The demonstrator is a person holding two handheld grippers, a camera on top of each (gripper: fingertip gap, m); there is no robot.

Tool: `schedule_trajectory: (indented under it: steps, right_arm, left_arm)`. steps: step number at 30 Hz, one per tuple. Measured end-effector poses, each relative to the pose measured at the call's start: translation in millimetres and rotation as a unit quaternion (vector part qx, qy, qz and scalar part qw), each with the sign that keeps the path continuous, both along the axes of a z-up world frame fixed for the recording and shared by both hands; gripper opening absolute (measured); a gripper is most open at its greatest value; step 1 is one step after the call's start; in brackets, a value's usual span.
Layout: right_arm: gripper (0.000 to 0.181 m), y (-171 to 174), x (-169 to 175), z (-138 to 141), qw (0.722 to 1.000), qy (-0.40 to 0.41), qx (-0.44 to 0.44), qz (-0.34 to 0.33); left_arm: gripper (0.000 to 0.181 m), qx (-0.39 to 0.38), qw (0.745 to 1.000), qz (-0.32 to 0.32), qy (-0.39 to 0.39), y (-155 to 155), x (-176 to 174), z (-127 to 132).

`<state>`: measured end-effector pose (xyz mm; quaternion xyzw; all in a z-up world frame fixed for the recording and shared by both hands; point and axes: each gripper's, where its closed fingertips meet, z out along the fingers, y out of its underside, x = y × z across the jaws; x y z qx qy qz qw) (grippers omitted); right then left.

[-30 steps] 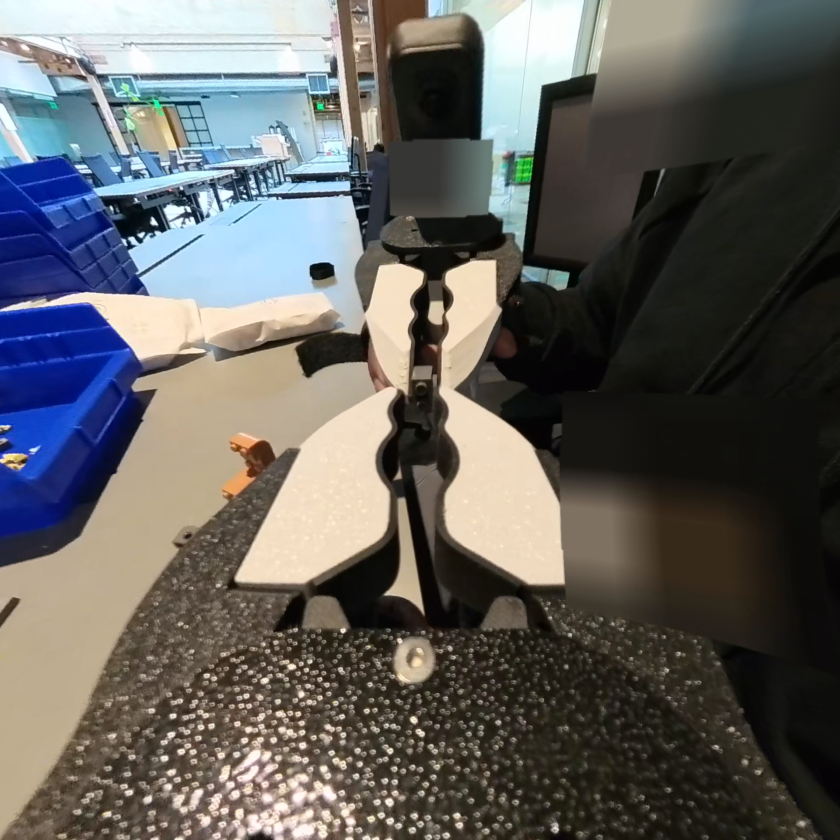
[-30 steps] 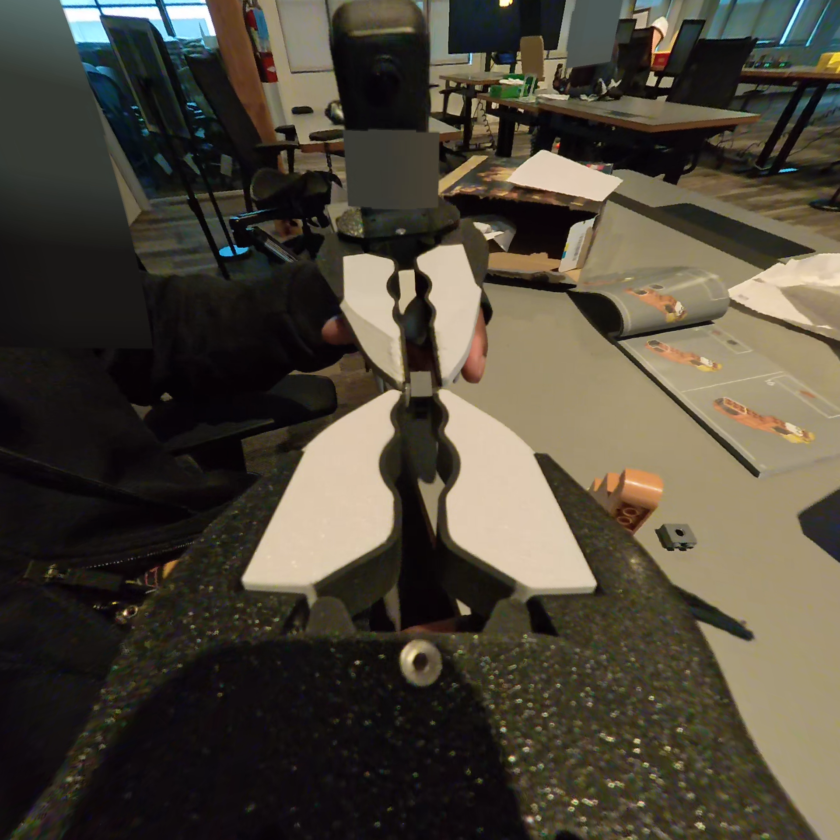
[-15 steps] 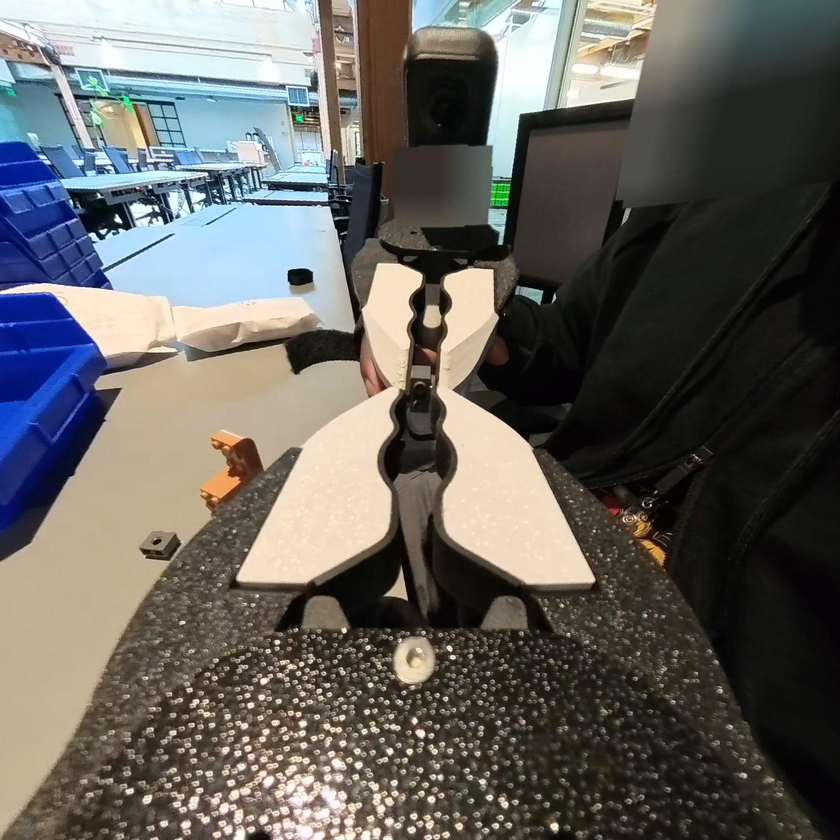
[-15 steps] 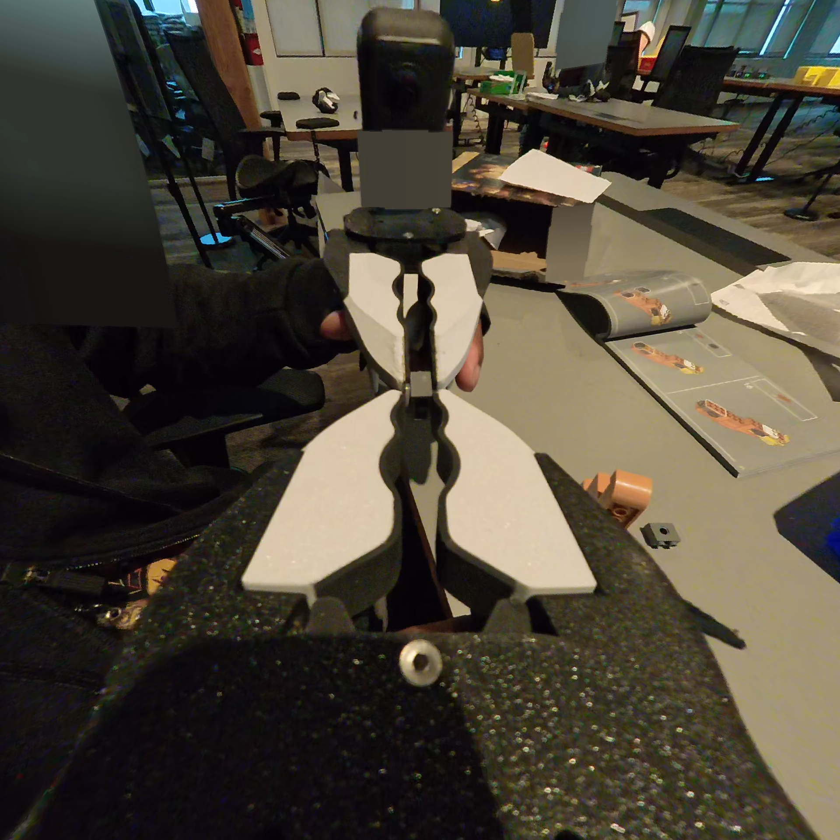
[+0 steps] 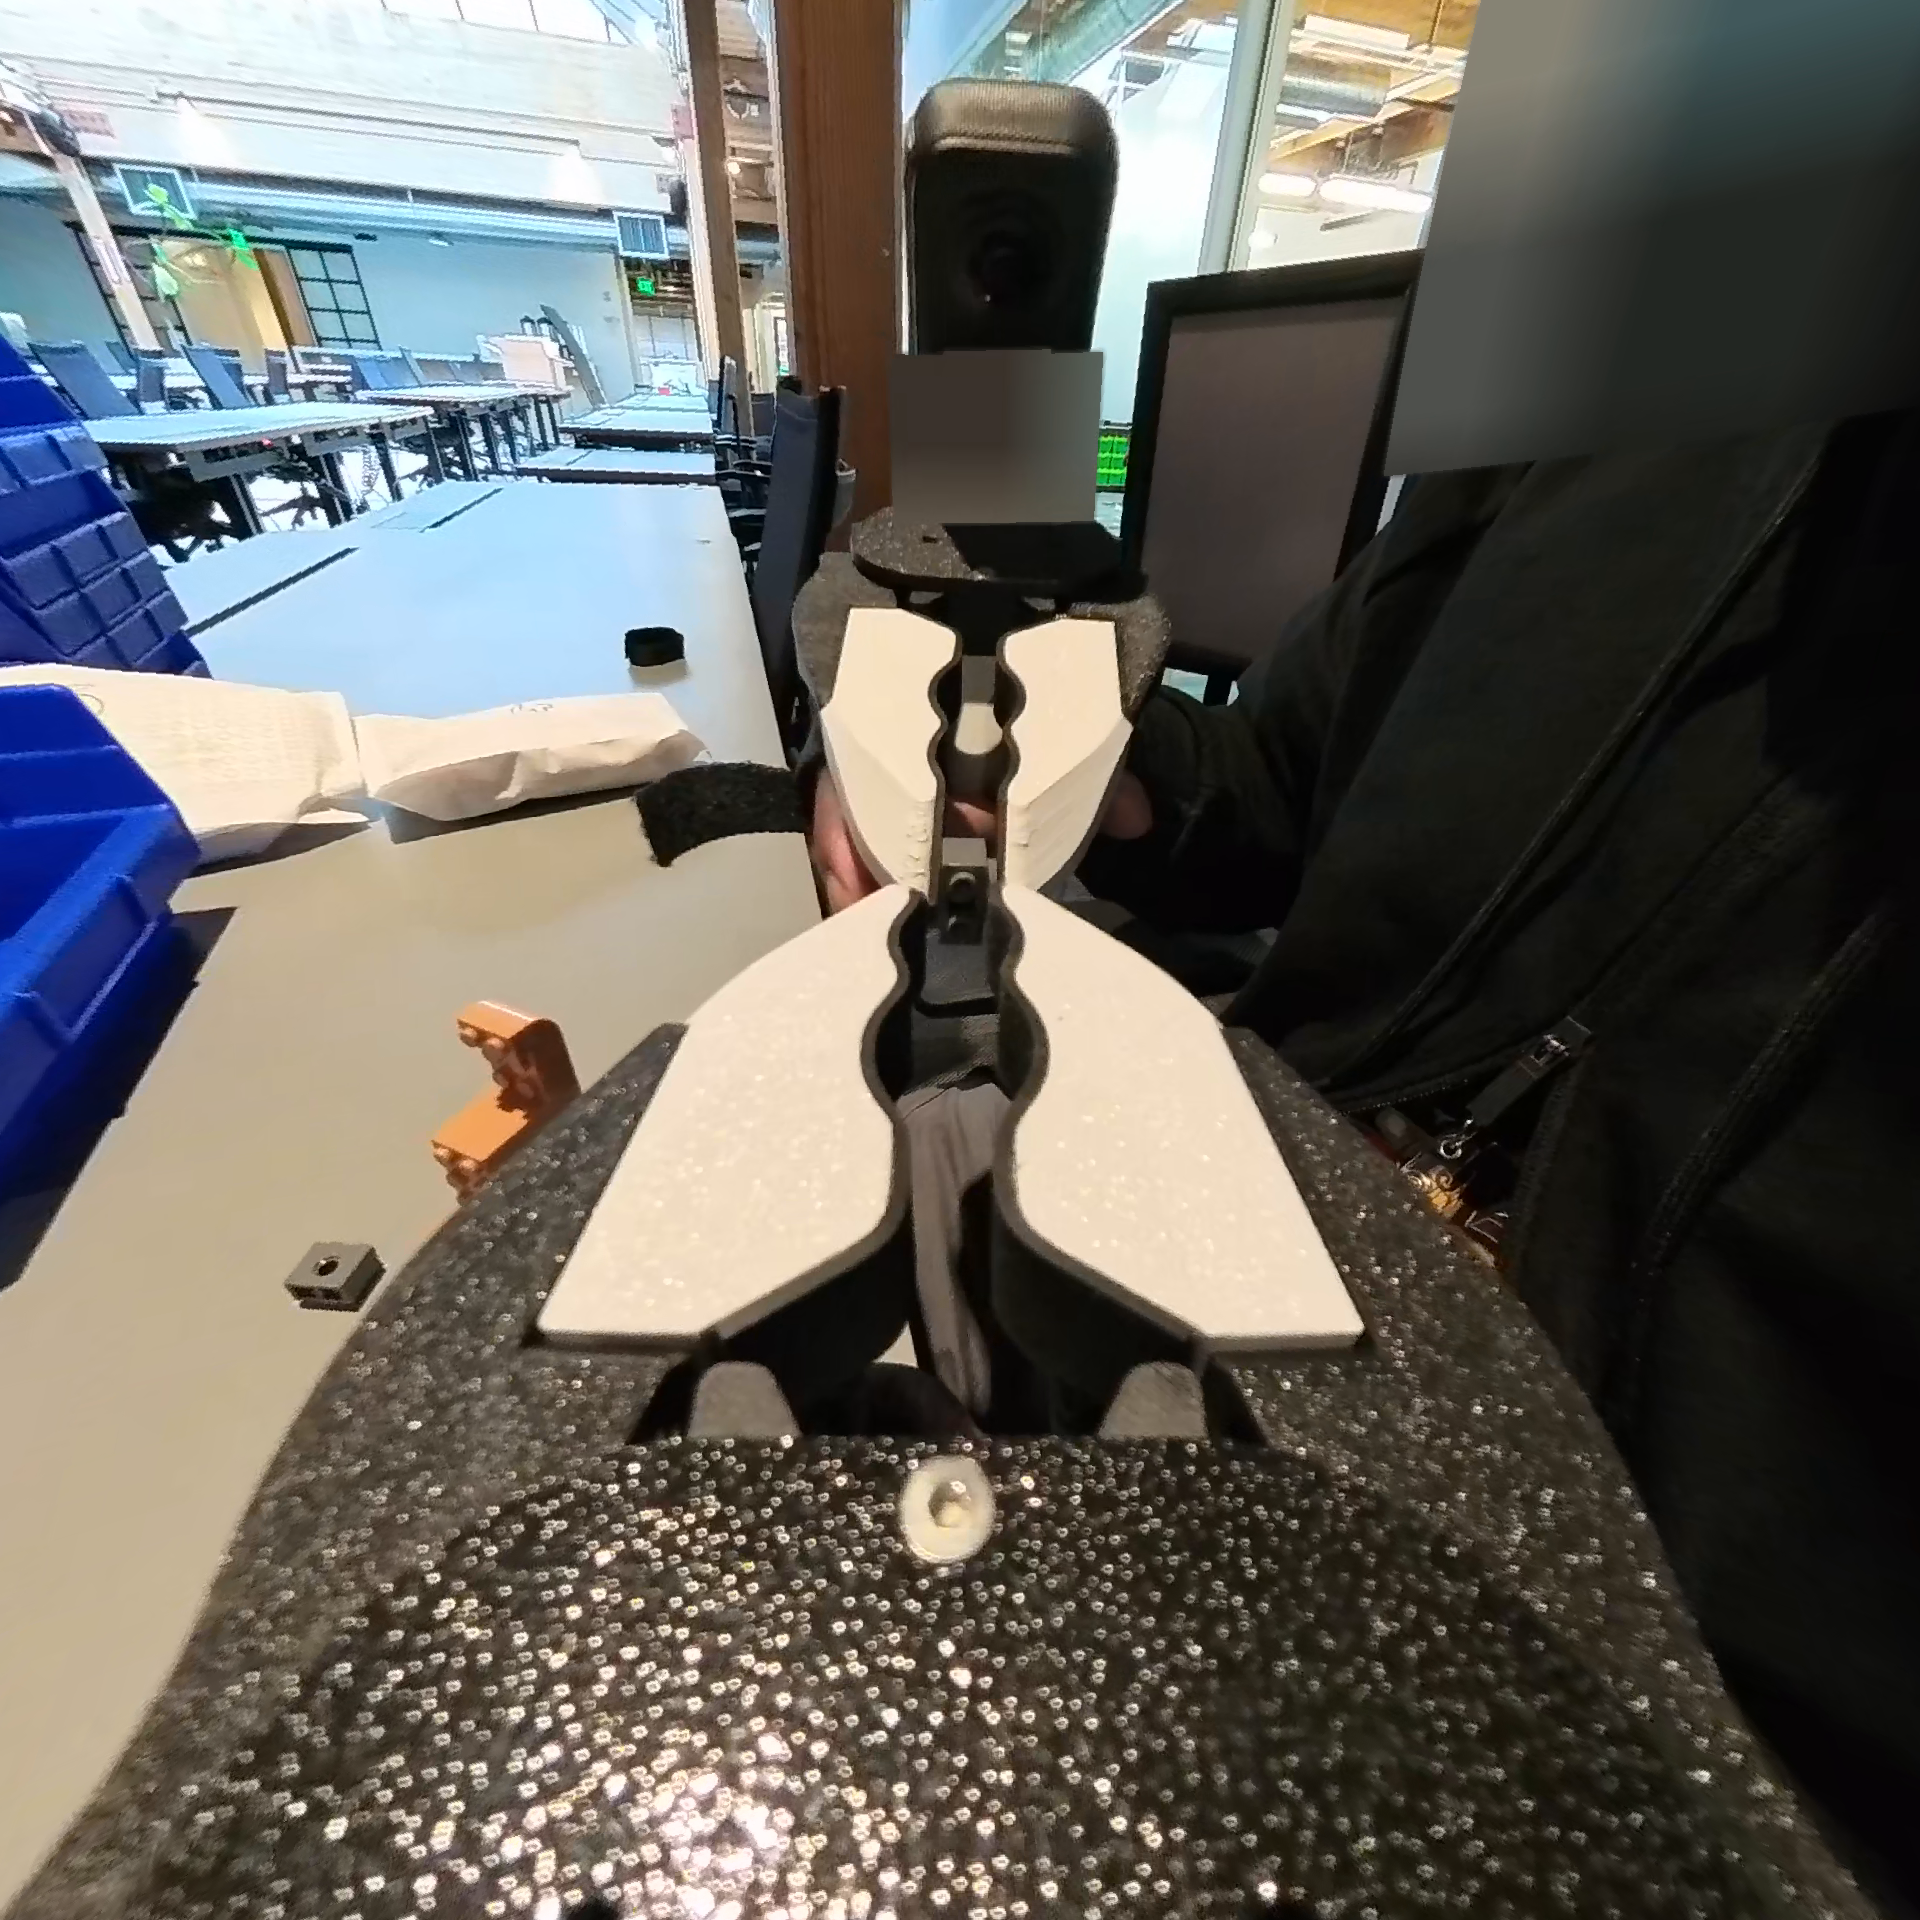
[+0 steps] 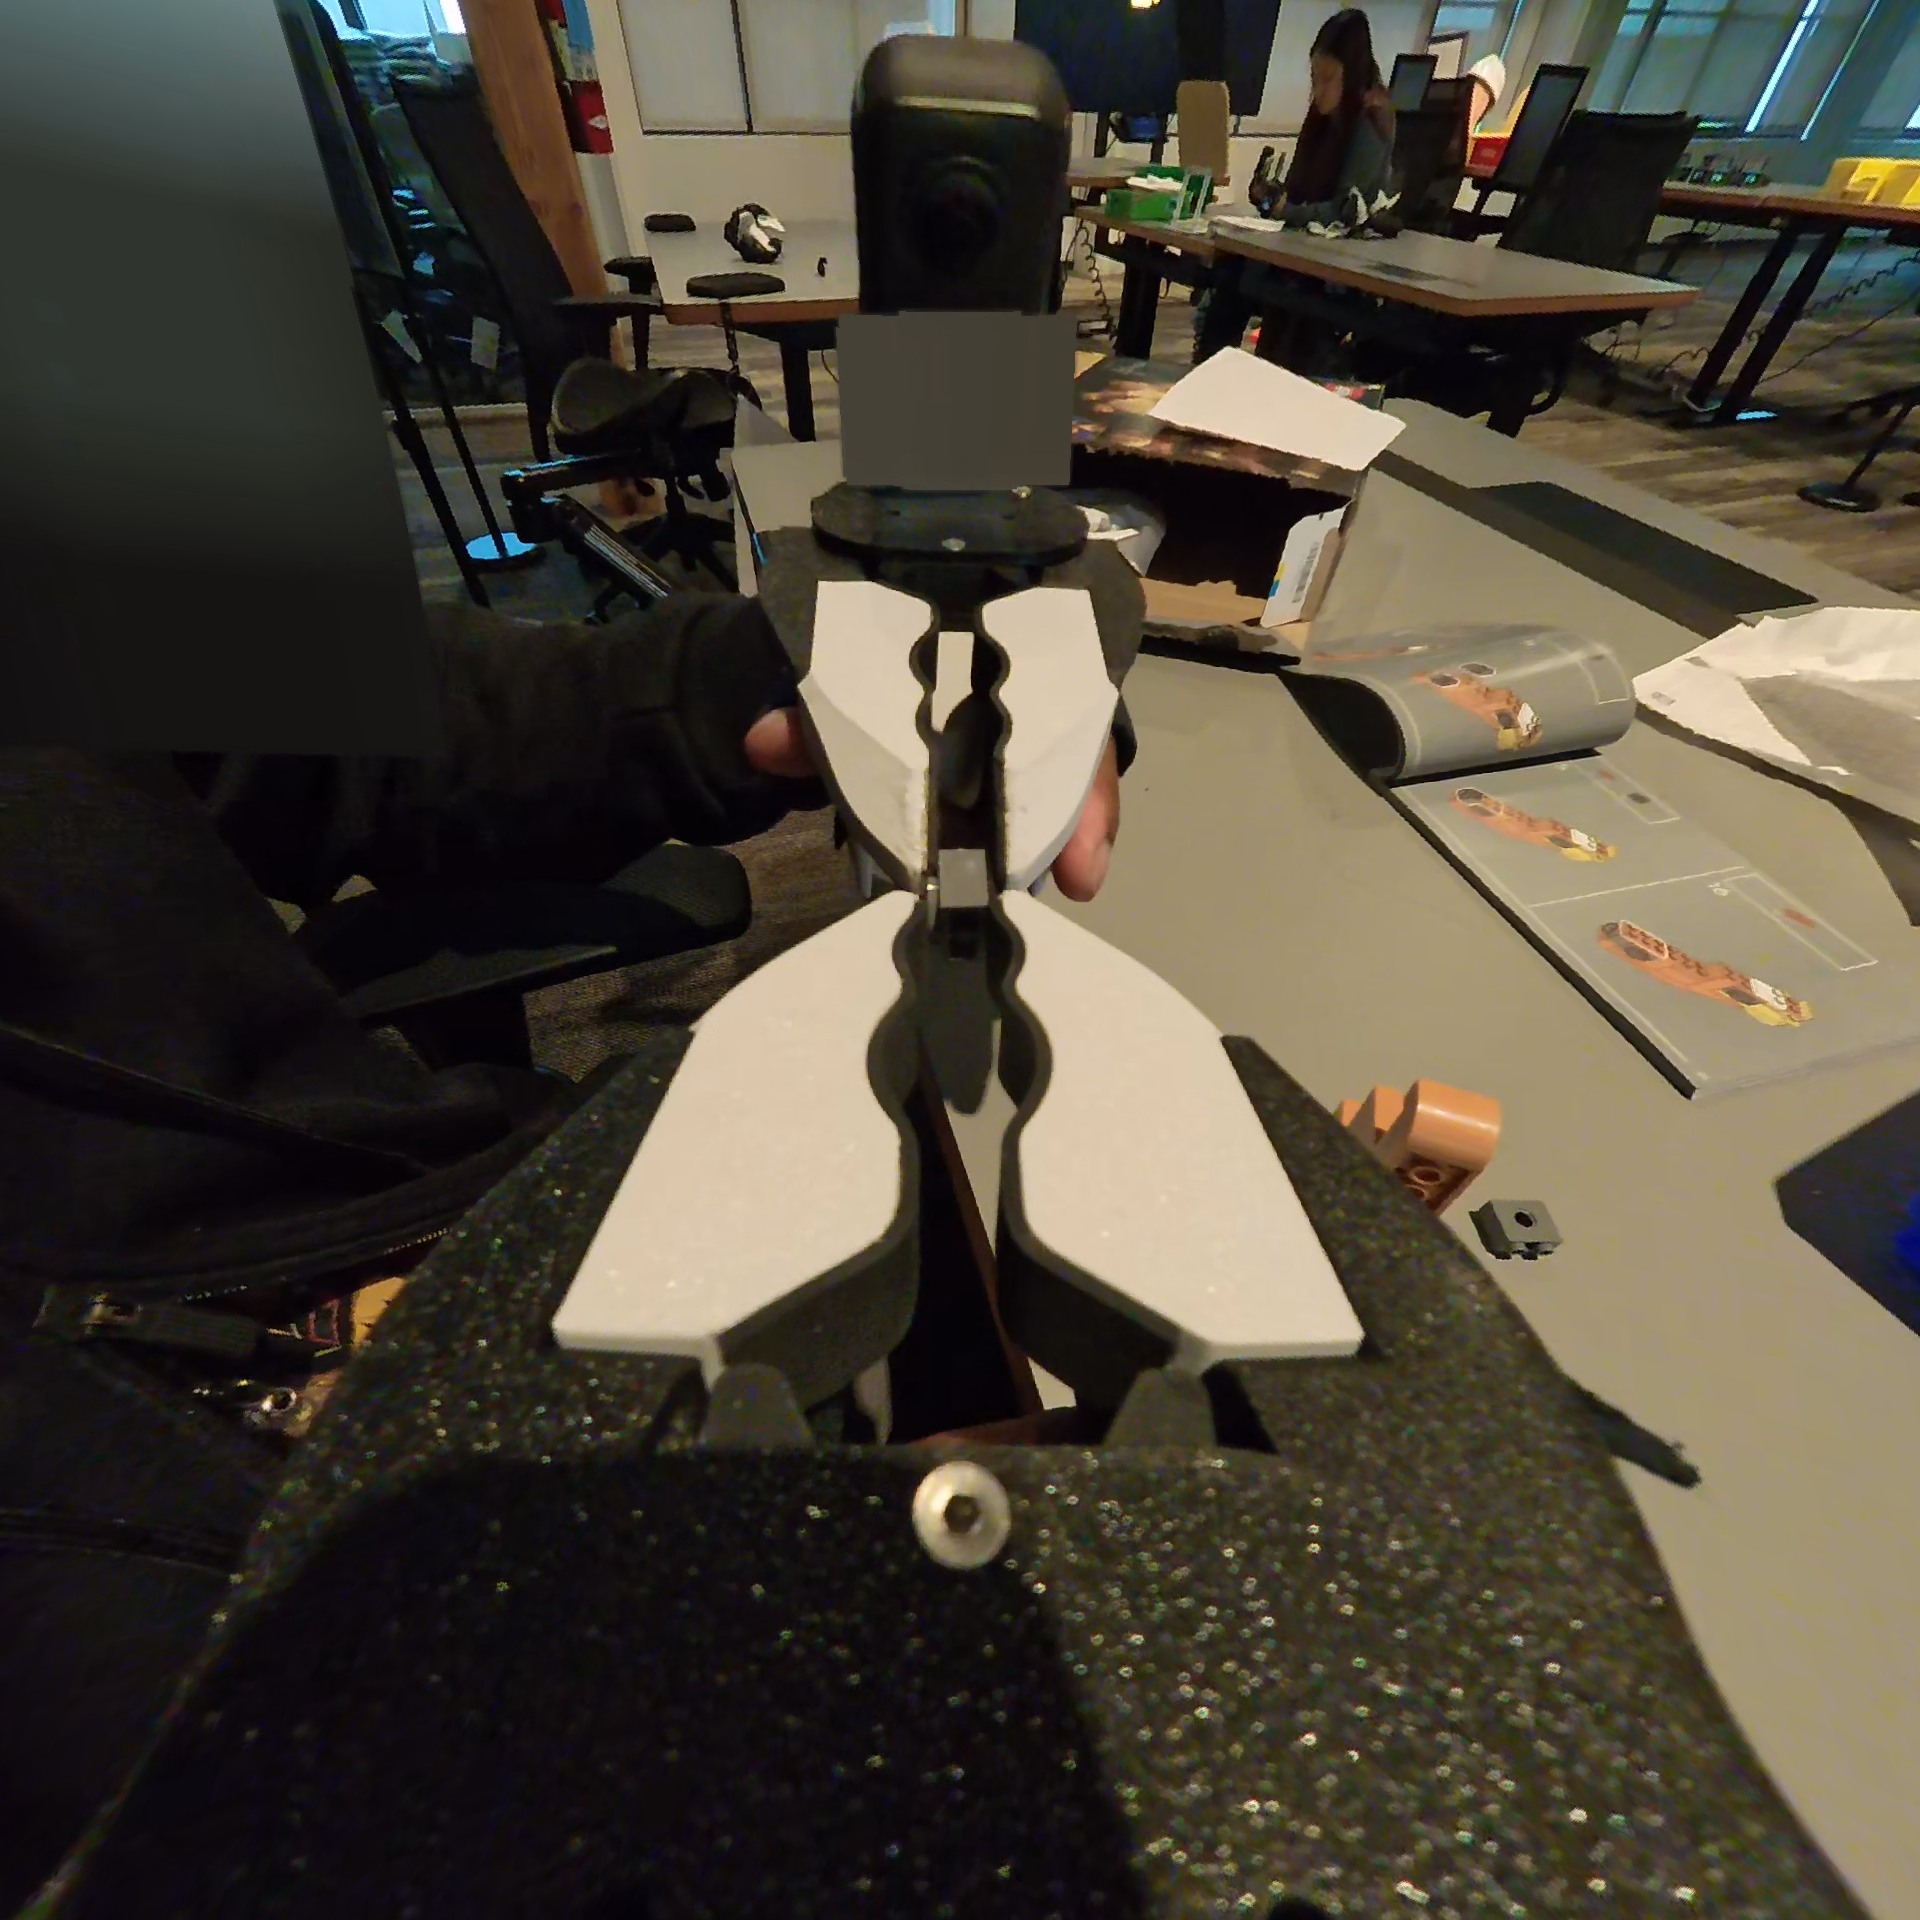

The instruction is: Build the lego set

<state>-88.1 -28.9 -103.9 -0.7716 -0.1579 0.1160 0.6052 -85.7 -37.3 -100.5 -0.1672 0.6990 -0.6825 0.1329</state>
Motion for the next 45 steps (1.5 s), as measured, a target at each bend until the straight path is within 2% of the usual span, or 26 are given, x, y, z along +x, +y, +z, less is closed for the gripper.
schedule_trajectory:
  steps: [29,40,45]
  right_arm:
    - [0.01,1,1,-3,1.0,0.003,-0.008,-0.012]
    - [0.018,5,7,-4,1.0,0.02,-0.003,-0.018]
    - [0.016,11,17,-6,0.999,0.036,-0.001,-0.027]
  left_arm:
    - [0.007,0.008,1.0,0.002,-0.006,-1,0,-2]
    - [0.006,-0.051,0.999,-0.011,0.01,4,9,-3]
    - [0.006,-0.065,0.998,-0.017,0.022,7,17,-7]
